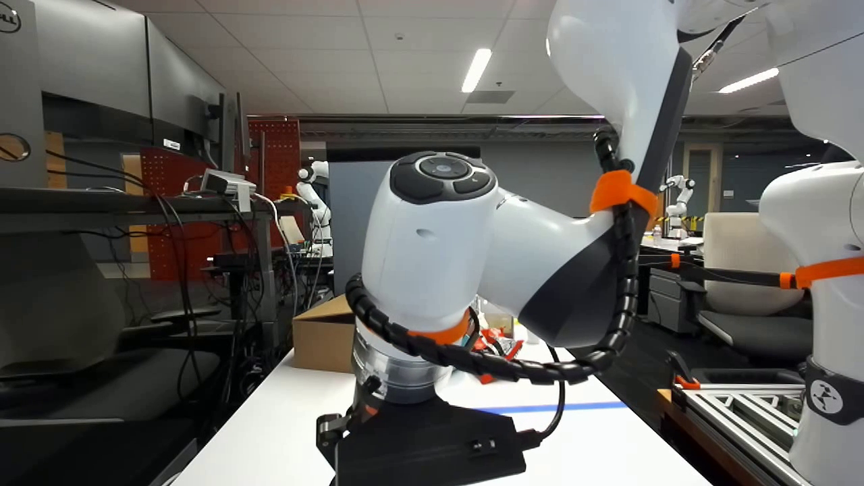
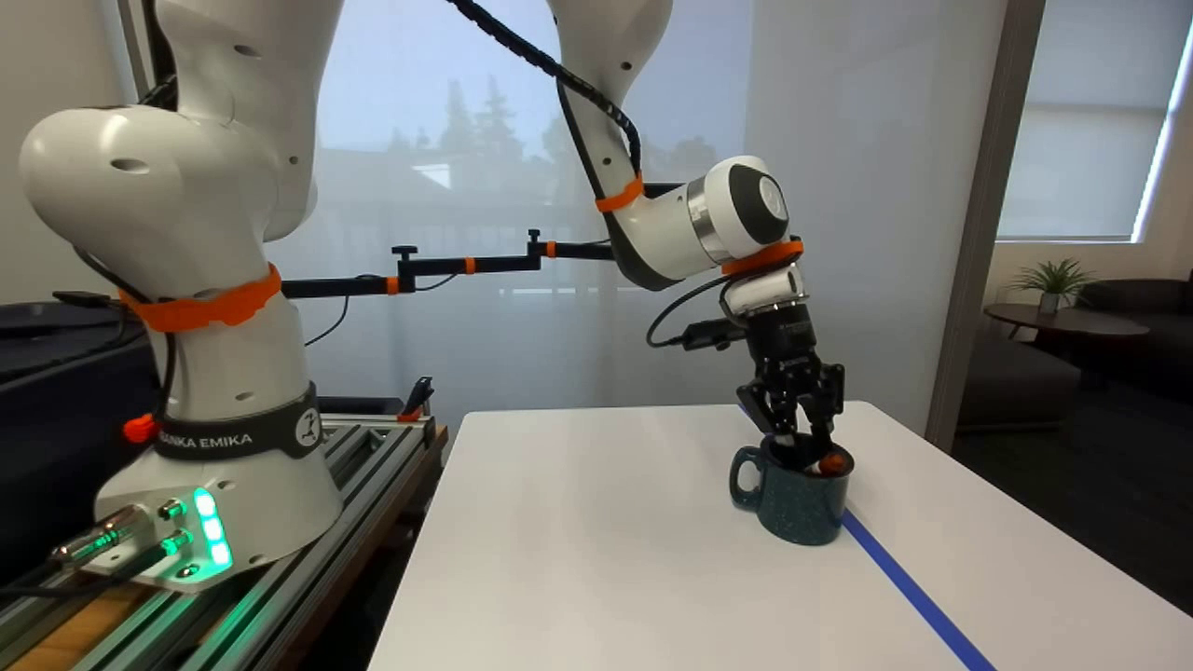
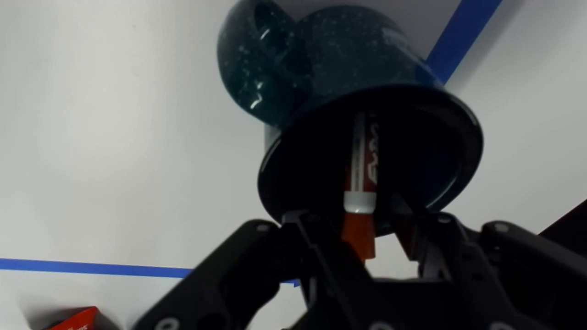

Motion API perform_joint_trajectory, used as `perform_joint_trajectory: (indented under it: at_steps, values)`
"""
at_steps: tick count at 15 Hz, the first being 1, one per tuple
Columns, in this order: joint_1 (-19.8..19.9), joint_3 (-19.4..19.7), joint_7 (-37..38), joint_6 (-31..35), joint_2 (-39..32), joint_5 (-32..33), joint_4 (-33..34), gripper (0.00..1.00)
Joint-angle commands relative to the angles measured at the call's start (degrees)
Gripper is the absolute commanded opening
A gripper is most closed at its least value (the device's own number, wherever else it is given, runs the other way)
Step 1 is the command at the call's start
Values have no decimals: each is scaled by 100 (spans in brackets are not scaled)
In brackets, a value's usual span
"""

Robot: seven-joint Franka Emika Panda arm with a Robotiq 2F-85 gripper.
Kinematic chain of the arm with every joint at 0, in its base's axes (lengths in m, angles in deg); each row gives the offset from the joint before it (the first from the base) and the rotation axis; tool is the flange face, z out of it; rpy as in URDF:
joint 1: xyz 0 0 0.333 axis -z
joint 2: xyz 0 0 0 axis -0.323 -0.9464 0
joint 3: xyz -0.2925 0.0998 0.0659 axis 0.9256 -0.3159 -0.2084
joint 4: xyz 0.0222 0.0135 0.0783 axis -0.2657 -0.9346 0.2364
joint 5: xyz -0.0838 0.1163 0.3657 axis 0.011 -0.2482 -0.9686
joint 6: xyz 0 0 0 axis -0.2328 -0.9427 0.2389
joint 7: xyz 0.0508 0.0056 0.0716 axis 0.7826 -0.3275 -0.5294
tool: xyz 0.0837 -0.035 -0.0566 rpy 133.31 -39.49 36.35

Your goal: Remove the marker from the cup and put it on the table

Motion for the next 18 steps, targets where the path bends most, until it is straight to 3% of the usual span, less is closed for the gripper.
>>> perform_joint_trajectory:
  at_steps: [1,4,5,7,8,9,10,12,18]
  values:
    - [-109,72,-166,32,-179,-132,199,40]
    - [-120,85,-192,24,-258,-154,248,28]
    - [-122,96,-190,24,-282,-150,252,34]
    - [-131,120,-183,32,-319,-128,253,29]
    - [-134,131,-191,34,-336,-118,254,21]
    - [-137,135,-200,32,-344,-119,260,5]
    - [-147,134,-199,25,-325,-121,260,0]
    - [-166,114,-223,6,-254,-135,235,5]
    - [-298,77,-227,-119,110,-98,92,5]
